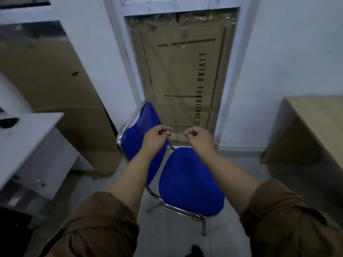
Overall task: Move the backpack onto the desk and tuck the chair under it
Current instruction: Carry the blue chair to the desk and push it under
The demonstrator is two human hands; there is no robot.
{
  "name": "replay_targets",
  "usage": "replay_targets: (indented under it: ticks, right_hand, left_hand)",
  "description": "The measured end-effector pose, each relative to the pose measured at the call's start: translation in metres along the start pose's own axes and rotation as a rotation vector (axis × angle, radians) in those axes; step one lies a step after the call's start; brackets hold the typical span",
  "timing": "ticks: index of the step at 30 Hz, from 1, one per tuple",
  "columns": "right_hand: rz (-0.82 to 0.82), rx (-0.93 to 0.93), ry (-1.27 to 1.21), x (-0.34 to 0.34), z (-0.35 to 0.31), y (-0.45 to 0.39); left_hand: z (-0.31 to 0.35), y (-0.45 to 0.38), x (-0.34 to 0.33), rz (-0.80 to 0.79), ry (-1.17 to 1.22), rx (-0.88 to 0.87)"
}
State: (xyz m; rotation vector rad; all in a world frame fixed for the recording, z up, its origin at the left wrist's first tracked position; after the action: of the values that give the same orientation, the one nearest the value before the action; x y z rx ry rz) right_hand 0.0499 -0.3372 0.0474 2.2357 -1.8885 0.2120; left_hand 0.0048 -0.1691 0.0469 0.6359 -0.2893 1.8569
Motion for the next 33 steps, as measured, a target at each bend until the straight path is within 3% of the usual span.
replay_targets:
  ticks: [4, 7, 14, 17, 19, 22, 25, 33]
  right_hand:
    - [-0.097, 0.025, 0.011, -0.058, -0.016, -0.03]
    - [-0.227, 0.016, 0.053, -0.141, -0.035, -0.055]
    - [-0.285, 0.032, 0.115, -0.172, -0.034, -0.062]
    - [-0.296, 0.013, 0.113, -0.209, -0.035, -0.067]
    - [-0.28, 0.007, 0.14, -0.229, -0.034, -0.069]
    - [-0.243, -0.047, 0.212, -0.256, -0.022, -0.067]
    - [-0.153, -0.117, 0.196, -0.274, -0.01, -0.064]
    - [-0.031, -0.116, 0.272, -0.285, -0.008, -0.067]
  left_hand:
    - [-0.028, -0.025, 0.05, 0.088, 0.026, 0.047]
    - [-0.076, -0.055, 0.113, 0.194, 0.047, 0.121]
    - [-0.094, -0.07, 0.128, 0.216, 0.094, 0.119]
    - [-0.115, -0.094, 0.147, 0.189, -0.115, 0.064]
    - [-0.123, -0.109, 0.15, 0.111, -0.292, -0.049]
    - [-0.134, -0.126, 0.138, -0.134, -0.474, -0.259]
    - [-0.146, -0.14, 0.133, -0.336, -0.55, -0.342]
    - [-0.147, -0.164, 0.119, -0.493, -0.655, -0.621]
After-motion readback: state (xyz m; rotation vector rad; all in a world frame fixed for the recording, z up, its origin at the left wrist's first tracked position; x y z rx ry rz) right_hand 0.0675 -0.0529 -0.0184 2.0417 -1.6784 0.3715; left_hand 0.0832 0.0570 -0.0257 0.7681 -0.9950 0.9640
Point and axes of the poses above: each hand's wrist, its own y-axis away from the middle knuckle, its own x-axis out of the back of the hand, z = x × y, the point moved 7 cm from there along -y, towards the middle knuckle, and after that the axes turned 11 degrees about -y, right-handed, at the moved point
